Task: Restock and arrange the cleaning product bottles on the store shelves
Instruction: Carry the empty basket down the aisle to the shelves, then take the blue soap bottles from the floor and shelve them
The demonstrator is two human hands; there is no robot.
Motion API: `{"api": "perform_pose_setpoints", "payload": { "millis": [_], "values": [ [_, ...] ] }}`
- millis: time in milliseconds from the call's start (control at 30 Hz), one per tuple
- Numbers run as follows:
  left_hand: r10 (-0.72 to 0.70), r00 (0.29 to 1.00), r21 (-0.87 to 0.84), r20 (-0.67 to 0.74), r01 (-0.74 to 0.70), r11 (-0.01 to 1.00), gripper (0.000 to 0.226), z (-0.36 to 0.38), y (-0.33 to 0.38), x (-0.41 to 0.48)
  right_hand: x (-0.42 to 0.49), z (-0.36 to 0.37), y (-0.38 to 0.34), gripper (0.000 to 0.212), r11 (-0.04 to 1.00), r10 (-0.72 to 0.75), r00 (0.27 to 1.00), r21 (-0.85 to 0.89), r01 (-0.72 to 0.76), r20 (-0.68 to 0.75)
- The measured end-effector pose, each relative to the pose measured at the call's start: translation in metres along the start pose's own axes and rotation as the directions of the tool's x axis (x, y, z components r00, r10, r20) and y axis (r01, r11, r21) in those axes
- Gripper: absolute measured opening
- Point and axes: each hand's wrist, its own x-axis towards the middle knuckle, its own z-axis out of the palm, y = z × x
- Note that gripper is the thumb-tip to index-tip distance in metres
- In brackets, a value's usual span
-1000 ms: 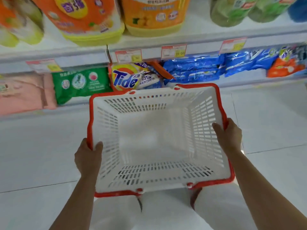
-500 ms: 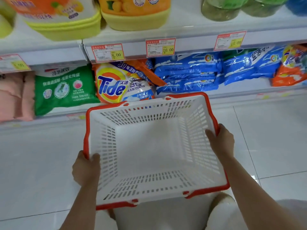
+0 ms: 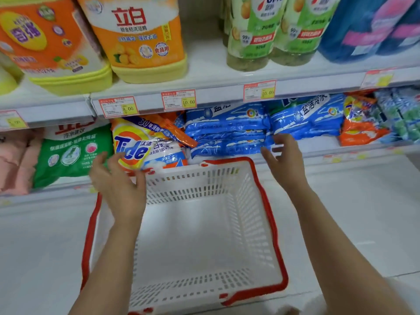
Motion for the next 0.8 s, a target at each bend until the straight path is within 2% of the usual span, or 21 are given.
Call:
{"api": "perform_pose_setpoints", "payload": {
  "millis": [67, 133, 200, 267, 367, 433, 500, 667, 733, 800],
  "values": [
    [0.328, 0.944, -0.105, -0.035, -0.33, 0.938, 0.037, 0.005, 0.058, 0.022, 0.038, -0.028, -0.032, 0.04, 0.969, -0.223, 0.96, 0.066, 0.237, -0.17],
    [0.577, 0.816, -0.137, -0.01, -0.573, 0.808, 0.036, 0.015, 0.111, 0.038, 0.073, -0.053, -0.053, 0.041, 0.913, -0.38, 0.869, 0.023, 0.407, -0.317],
    [0.719, 0.69, -0.122, 0.079, -0.709, 0.694, 0.046, 0.03, 0.15, 0.05, 0.106, -0.073, -0.057, 0.047, 0.887, -0.445, 0.802, -0.073, 0.456, -0.399],
    [0.747, 0.633, -0.04, 0.203, -0.757, 0.653, 0.061, 0.048, 0.177, 0.058, 0.133, -0.087, -0.048, 0.06, 0.907, -0.42, 0.833, -0.151, 0.393, -0.36],
    [0.689, 0.635, 0.084, 0.349, -0.753, 0.652, 0.078, 0.07, 0.2, 0.06, 0.15, -0.09, -0.028, 0.077, 0.879, -0.422, 0.884, -0.33, 0.345, -0.201],
    [0.646, 0.662, 0.141, 0.379, -0.732, 0.667, 0.081, 0.08, 0.207, 0.057, 0.148, -0.084, -0.016, 0.076, 0.807, -0.467, 0.878, -0.455, 0.376, -0.103],
    [0.626, 0.69, 0.163, 0.364, -0.709, 0.686, 0.083, 0.084, 0.213, 0.053, 0.145, -0.083, -0.008, 0.068, 0.765, -0.515, 0.854, -0.491, 0.417, -0.077],
    [0.607, 0.742, 0.193, 0.283, -0.664, 0.722, 0.077, 0.094, 0.222, 0.05, 0.148, -0.087, -0.006, 0.05, 0.792, -0.551, 0.823, -0.394, 0.466, -0.135],
    [0.617, 0.751, 0.175, 0.233, -0.657, 0.733, 0.069, 0.1, 0.224, 0.05, 0.145, -0.089, -0.012, 0.048, 0.852, -0.507, 0.843, -0.251, 0.459, -0.179],
    [0.626, 0.758, 0.13, 0.183, -0.65, 0.749, 0.062, 0.102, 0.227, 0.051, 0.142, -0.098, -0.019, 0.045, 0.907, -0.409, 0.863, -0.034, 0.419, -0.297]
  ]
}}
